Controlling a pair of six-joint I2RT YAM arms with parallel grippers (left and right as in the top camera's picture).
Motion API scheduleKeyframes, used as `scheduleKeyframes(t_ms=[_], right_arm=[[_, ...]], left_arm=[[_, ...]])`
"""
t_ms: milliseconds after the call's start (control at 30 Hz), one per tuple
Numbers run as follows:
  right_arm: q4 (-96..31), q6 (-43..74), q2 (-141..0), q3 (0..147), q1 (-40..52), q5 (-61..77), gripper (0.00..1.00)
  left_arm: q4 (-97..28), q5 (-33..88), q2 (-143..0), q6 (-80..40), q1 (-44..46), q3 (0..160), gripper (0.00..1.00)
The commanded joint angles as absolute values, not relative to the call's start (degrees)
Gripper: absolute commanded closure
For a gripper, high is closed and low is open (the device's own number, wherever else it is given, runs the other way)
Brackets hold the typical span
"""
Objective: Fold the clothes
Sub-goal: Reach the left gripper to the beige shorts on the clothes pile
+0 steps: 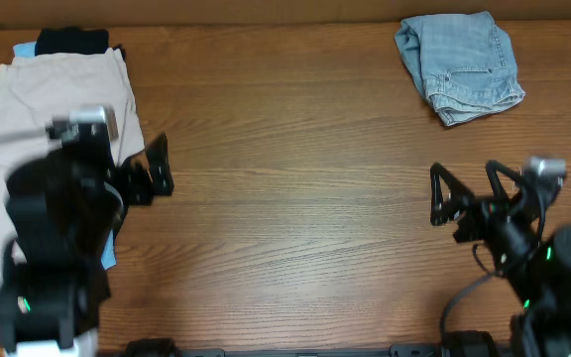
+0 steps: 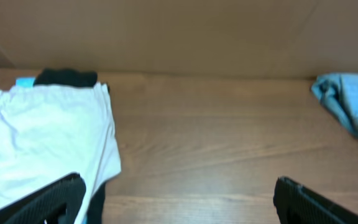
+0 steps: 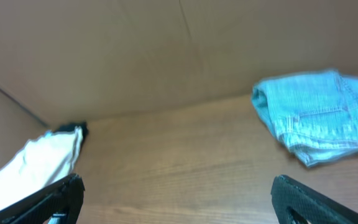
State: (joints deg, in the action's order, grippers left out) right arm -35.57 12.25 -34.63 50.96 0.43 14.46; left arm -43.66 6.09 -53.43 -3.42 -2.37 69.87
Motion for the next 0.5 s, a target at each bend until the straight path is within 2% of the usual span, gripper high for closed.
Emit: scheduleKeyframes(t_ms=[0, 200, 467], right_arm=[[-41.58, 9.93, -44.69, 60.31, 0.69, 14.7, 0.0], [-52.84, 8.71, -62.11, 72.69, 0.69, 19.9, 0.0], [-46.0, 9.32, -74.81, 73.56, 0.69, 34.52, 0.0]], left_arm=[[-50.92, 7.07, -63.99, 1.69, -2.68, 81.49, 0.0], [-65.45, 3.68, -80.66, 6.26, -4.21, 98.65, 0.0], [-66.15, 8.86, -91.94, 6.22, -18.0, 103.83, 0.0]])
